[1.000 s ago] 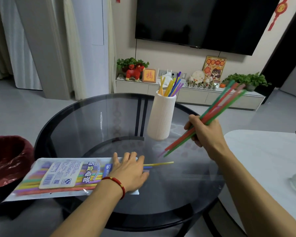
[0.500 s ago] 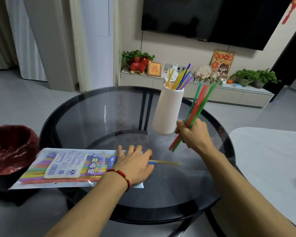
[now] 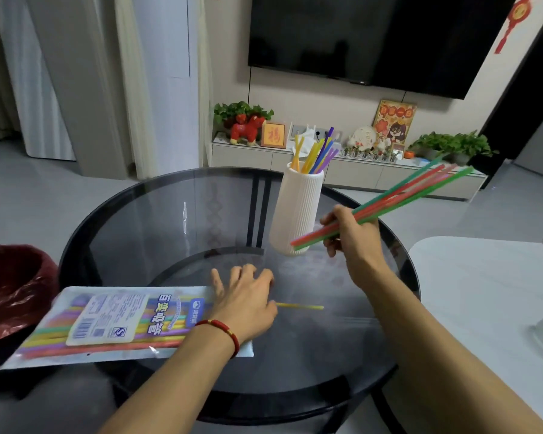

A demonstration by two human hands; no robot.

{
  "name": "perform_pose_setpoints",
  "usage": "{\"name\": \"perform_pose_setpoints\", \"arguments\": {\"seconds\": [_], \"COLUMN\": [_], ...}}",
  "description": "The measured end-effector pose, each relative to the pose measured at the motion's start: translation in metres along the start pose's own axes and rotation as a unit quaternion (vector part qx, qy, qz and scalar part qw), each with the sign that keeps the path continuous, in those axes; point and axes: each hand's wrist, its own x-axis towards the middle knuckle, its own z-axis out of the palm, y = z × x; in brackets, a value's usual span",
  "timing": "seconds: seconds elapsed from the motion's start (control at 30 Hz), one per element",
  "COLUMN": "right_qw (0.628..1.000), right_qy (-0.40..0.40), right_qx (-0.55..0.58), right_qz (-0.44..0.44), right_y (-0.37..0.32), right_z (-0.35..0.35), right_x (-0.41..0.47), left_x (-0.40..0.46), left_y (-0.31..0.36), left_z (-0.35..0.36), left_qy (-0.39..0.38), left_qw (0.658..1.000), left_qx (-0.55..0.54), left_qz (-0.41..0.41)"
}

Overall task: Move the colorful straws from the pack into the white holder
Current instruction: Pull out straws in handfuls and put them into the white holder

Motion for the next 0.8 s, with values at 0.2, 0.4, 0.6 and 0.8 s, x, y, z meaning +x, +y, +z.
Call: {"name": "perform_pose_setpoints", "arguments": {"seconds": [0.2,0.4,0.6,0.8], "right_qw": [0.998,0.990,0.973,0.961], "right_qy": [0.009,0.072,0.052,0.022], "right_qx": [-0.001,-0.027,-0.192,-0.260], "right_qz": [-0.059,-0.121,-0.119,-0.093], "right_y": [-0.065,-0.099,-0.107,-0.118], "right_z": [0.000,0.014,0.040,0.045], "right_x": [0.045,0.078,0.091,0.097], "left_x": [0.007,0.005,0.006,0.006], "left_y": [0.000,-0.003,-0.001,-0.002], "left_z": [-0.016,-0.018,-0.027,-0.028], "left_qy": [0.112,0.096,0.119,0.117], "left_qw": [0.976,0.979,0.974,0.976], "left_qx": [-0.179,-0.171,-0.182,-0.177], "left_qz": [-0.044,-0.060,-0.056,-0.059]}}
